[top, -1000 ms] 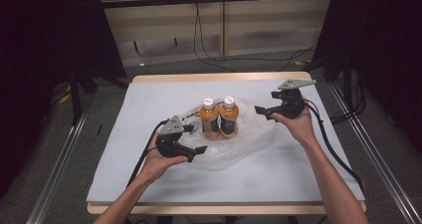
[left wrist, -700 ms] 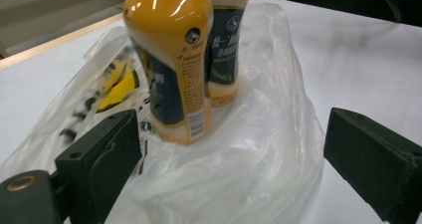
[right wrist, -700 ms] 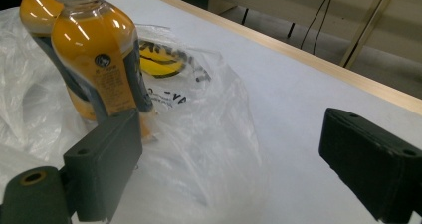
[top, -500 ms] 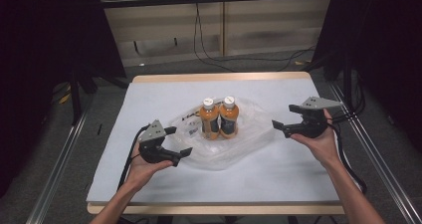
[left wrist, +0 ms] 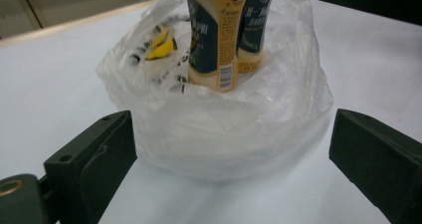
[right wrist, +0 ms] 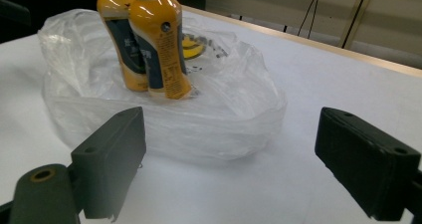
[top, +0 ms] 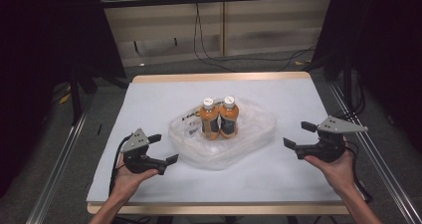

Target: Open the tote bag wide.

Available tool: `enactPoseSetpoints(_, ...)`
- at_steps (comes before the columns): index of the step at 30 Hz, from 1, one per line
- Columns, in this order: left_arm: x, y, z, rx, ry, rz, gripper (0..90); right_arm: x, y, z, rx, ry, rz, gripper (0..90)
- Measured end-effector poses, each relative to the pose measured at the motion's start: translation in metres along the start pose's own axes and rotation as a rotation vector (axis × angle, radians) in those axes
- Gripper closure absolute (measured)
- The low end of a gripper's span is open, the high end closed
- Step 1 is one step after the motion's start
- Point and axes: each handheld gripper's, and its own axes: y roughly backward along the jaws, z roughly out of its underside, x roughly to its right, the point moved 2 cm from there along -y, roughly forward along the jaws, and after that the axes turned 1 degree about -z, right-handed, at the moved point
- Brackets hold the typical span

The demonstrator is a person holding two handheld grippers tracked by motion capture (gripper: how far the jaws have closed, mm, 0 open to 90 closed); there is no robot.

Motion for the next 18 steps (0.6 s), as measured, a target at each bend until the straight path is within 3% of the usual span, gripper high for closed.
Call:
enactPoseSetpoints(4,0.002,0.005,0.016,-0.035,0.016,-0.021,4.3,-0.014,0.008,0.013,-0.004,-0.026,-0.014,10.4)
enactPoseSetpoints(6,0.005,0.008,0.022,-0.047,0.019,-0.016,4.2,-0.018,0.010,0.019,-0.016,-0.011,0.002,10.3)
enactPoseSetpoints(9,0.009,0.017,0.026,-0.047,0.025,-0.025,3.9,-0.024,0.013,0.032,-0.012,-0.065,0.013,9.9)
enactPoseSetpoints(13,0.017,0.030,0.035,-0.043,0.016,-0.013,2.6,-0.040,0.020,0.042,-0.009,-0.086,0.030,9.9)
enactPoseSetpoints(16,0.016,0.037,0.045,-0.052,0.034,-0.004,2.5,-0.054,0.026,0.046,-0.008,-0.052,0.036,9.9)
enactPoseSetpoints(18,0.012,0.037,0.046,-0.049,0.058,-0.017,2.4,-0.056,0.024,0.052,-0.002,-0.067,0.033,9.9)
